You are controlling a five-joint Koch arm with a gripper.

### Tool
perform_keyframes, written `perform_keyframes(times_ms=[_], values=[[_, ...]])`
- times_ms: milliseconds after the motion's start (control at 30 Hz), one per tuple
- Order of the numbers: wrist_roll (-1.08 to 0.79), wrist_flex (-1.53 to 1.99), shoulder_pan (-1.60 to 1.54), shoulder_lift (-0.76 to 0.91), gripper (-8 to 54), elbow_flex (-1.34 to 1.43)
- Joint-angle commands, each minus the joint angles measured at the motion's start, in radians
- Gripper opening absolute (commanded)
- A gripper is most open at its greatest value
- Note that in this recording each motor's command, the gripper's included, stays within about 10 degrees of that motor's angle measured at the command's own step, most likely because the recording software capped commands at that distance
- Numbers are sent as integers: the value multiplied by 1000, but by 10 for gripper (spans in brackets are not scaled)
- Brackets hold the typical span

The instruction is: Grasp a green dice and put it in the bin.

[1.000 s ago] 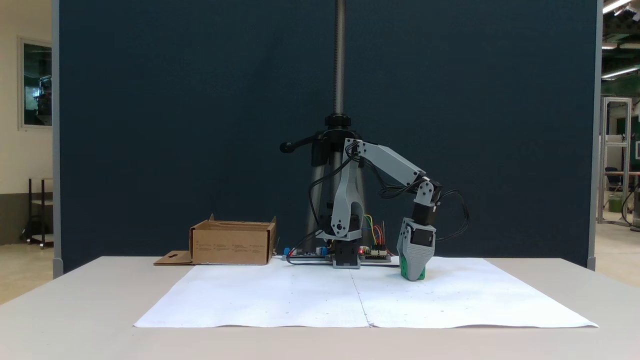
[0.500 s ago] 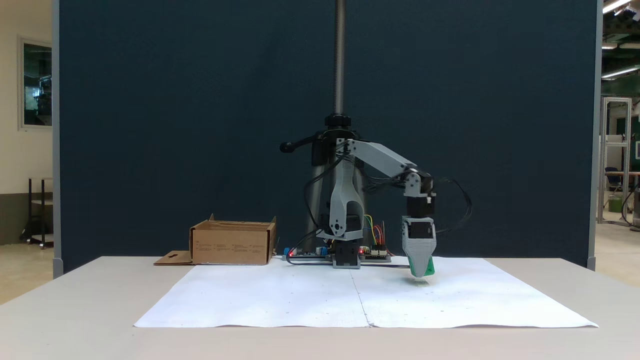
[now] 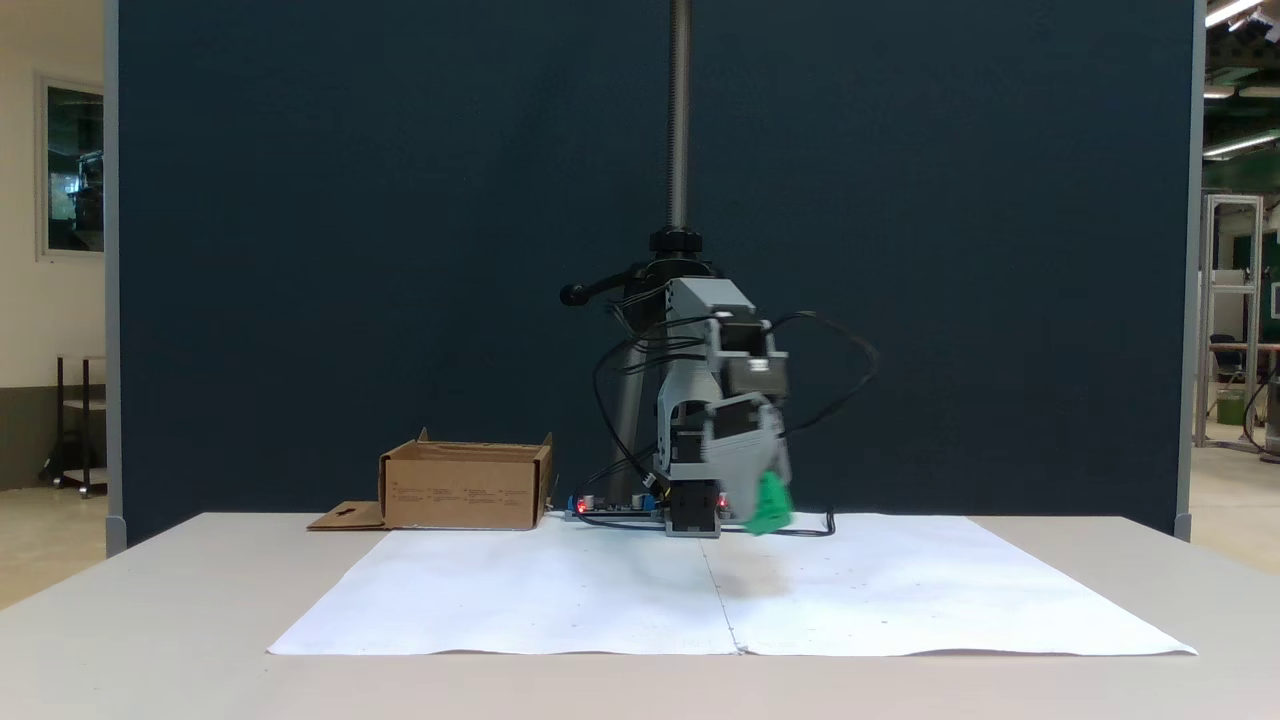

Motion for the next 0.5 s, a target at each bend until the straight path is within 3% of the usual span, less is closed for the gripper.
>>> perform_keyframes(times_ms=[0, 467], values=[[-144, -63, 127, 55, 130, -17], [-520, -67, 940, 121, 129, -35]])
